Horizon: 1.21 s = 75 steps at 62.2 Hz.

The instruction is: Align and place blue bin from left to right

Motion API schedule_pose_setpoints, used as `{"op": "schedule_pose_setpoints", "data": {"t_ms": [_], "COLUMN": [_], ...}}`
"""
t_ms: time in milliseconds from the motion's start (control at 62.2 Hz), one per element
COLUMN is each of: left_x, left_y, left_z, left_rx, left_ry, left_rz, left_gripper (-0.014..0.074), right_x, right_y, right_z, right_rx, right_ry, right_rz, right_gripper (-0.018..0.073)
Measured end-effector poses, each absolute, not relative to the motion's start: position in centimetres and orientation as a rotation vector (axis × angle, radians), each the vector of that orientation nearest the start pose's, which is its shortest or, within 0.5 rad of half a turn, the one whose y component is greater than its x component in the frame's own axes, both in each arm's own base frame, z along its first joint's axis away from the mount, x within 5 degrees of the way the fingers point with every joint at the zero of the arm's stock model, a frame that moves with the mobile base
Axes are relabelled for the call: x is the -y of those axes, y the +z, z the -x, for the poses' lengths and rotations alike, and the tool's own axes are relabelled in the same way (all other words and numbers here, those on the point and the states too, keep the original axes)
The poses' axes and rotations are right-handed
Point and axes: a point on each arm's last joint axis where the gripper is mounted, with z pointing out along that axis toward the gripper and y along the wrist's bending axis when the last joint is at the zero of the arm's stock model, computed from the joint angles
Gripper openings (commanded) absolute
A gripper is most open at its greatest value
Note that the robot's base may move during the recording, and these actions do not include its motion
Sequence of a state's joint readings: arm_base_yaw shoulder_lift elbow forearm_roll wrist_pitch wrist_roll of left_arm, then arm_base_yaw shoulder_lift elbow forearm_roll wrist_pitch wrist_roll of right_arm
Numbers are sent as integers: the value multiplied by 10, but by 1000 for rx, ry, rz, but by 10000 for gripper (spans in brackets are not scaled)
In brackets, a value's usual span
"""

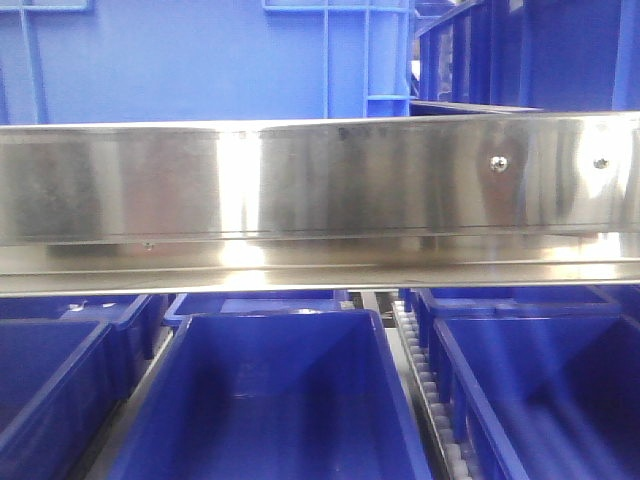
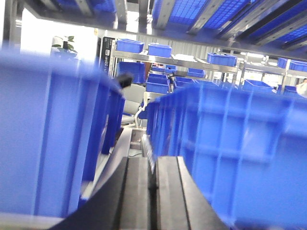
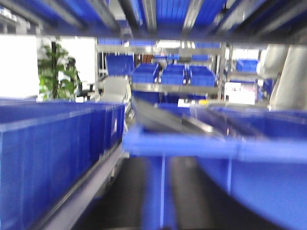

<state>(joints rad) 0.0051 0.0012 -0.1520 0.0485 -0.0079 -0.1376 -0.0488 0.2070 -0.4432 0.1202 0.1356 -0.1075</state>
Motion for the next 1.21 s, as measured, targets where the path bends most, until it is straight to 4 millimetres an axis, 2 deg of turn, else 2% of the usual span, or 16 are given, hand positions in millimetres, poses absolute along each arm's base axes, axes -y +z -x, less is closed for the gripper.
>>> {"op": "schedule_pose_setpoints", "data": {"t_ms": [80, 145, 225, 370, 466, 595, 869, 1013, 1206], "left_x": [-1, -2, -3, -3, -3, -1, 24, 35, 44], "left_y": [293, 317, 341, 378, 395, 418, 451, 469, 491], "left_z": [-33, -25, -21, -28, -45, -72, -132, -168, -213], "left_rx": [-1318, -1316, -1323, -1372, -1454, -1561, -1734, -1843, -1973], "left_ry": [-41, -19, -4, 1, -2, -20, -131, -128, -77], "left_rz": [50, 45, 46, 53, 51, 27, -117, -139, -142], "left_gripper": [229, 346, 418, 435, 435, 435, 435, 435, 435], "right_x": [1, 1, 1, -1, -4, -11, -39, -57, -81], "right_y": [347, 354, 361, 375, 392, 425, 494, 517, 531], "right_z": [-54, -61, -68, -84, -95, -113, -156, -184, -233], "right_rx": [-1382, -1400, -1420, -1447, -1447, -1507, -1582, -1654, -1771], "right_ry": [-19, -19, -9, 10, 29, 74, 196, 247, 282], "right_rz": [-27, -27, -20, 13, 35, 85, 219, 283, 350], "right_gripper": [489, 556, 565, 547, 547, 547, 547, 547, 547]}}
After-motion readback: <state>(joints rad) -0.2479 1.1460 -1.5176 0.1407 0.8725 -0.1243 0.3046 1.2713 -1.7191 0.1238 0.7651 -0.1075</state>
